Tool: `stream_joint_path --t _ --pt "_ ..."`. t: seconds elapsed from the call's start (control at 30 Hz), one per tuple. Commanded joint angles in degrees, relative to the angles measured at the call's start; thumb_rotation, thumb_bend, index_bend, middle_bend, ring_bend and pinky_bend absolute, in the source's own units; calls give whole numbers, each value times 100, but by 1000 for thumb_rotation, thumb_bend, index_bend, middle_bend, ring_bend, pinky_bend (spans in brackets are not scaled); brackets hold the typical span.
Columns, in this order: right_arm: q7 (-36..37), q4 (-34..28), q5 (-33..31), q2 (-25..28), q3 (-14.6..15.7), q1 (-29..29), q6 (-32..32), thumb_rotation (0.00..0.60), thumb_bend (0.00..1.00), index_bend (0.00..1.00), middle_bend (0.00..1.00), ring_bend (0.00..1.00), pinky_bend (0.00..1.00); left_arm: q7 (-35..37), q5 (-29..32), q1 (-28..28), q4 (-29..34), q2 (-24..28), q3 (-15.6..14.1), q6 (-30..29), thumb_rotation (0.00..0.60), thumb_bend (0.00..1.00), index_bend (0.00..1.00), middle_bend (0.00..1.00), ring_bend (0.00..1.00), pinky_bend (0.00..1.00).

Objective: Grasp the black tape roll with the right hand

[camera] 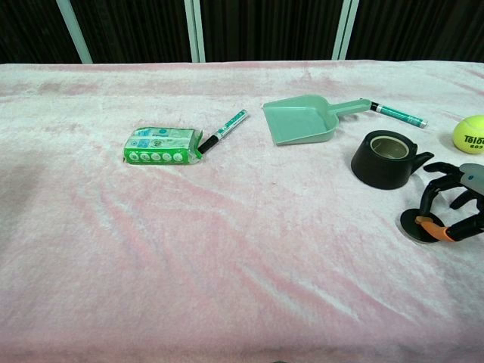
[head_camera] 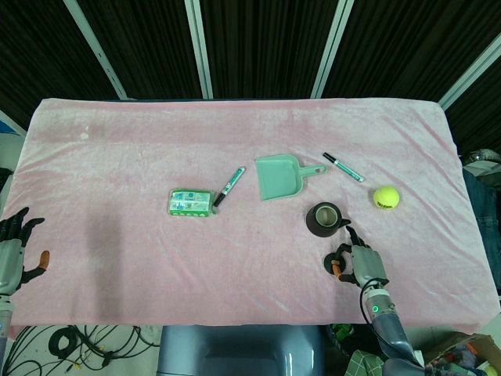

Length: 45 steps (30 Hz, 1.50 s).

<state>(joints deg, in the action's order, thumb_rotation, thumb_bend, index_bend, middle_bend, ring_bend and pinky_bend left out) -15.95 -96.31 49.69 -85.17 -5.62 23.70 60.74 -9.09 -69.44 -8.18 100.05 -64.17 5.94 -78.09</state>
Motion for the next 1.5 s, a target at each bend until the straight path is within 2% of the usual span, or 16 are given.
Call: stream_joint_path --t 0.03,0.4,0.67,1.03,1.27,1.5 --pt "0 -8 8 9 -9 1 12 600 364 758 1 128 215 -8 5 -5 -1 -2 1 6 600 443 177 0 0 0" --pt "65 -38 58 17 -25 -11 27 600 385 763 1 128 215 -2 8 -4 4 6 2 2 600 443 177 0 0 0" --pt "376 -165 225 127 -114 -62 22 600 390 764 1 128 215 5 5 -6 3 11 0 8 600 443 177 0 0 0" --pt "835 -736 616 626 -289 -200 200 600 396 764 0 128 215 3 7 -8 10 15 -5 16 600 443 177 0 0 0" --pt "817 -1264 716 1119 -570 -131 335 600 396 764 0 126 215 5 5 -1 18 6 -7 -2 600 443 177 0 0 0" --pt "341 -1470 193 1460 -964 212 292 600 396 763 0 126 215 3 7 -2 18 5 -5 -1 600 443 177 0 0 0"
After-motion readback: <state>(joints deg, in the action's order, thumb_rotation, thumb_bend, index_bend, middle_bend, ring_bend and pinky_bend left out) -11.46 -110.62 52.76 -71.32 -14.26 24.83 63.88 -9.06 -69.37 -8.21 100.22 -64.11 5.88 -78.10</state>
